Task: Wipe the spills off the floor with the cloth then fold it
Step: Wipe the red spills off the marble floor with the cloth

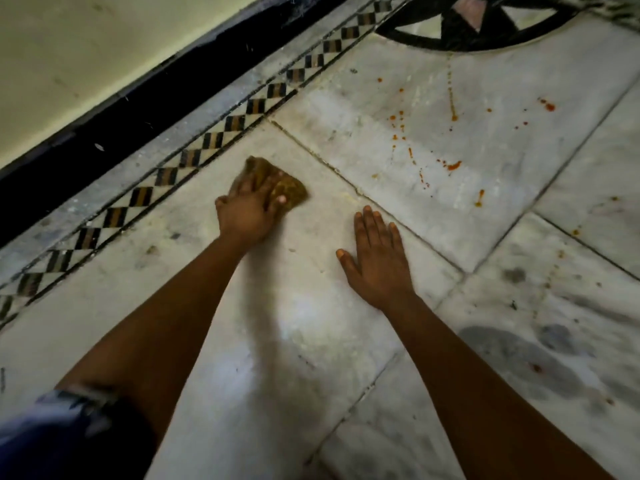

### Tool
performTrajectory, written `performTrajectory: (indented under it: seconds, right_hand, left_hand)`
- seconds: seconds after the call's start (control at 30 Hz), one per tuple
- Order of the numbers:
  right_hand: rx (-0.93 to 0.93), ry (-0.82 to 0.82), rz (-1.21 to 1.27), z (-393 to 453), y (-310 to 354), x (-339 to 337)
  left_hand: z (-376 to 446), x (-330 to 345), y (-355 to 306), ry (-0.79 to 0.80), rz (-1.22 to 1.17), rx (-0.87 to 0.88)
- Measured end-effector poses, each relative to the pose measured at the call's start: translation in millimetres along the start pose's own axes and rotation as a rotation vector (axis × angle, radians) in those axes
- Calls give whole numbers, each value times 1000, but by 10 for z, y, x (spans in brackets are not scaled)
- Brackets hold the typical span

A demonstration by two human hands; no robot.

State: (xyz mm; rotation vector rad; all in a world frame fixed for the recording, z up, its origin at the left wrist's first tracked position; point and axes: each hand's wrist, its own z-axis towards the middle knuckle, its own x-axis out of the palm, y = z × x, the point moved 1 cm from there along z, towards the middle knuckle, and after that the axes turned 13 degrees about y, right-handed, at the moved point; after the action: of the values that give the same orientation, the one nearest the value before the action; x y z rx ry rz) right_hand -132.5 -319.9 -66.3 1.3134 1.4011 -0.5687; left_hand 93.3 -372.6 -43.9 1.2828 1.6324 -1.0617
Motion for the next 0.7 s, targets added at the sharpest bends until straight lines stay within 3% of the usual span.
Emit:
performTrajectory:
  seconds: [0.1, 0.23, 0.43, 0.7]
  right_hand:
    - [77, -47, 42, -337, -201, -39]
    - [144, -46, 46, -732, -455, -159]
    - [213, -18, 6, -1176, -695, -309]
    - [317, -16, -31, -1355, -901, -578]
  left_hand:
    - [85, -139, -340, 77, -33, -81]
    - [-314, -99, -716, 159, 55, 46]
    - [-830, -45, -860, 156, -111, 53]
    - [-1111, -541, -1243, 63, -352, 57]
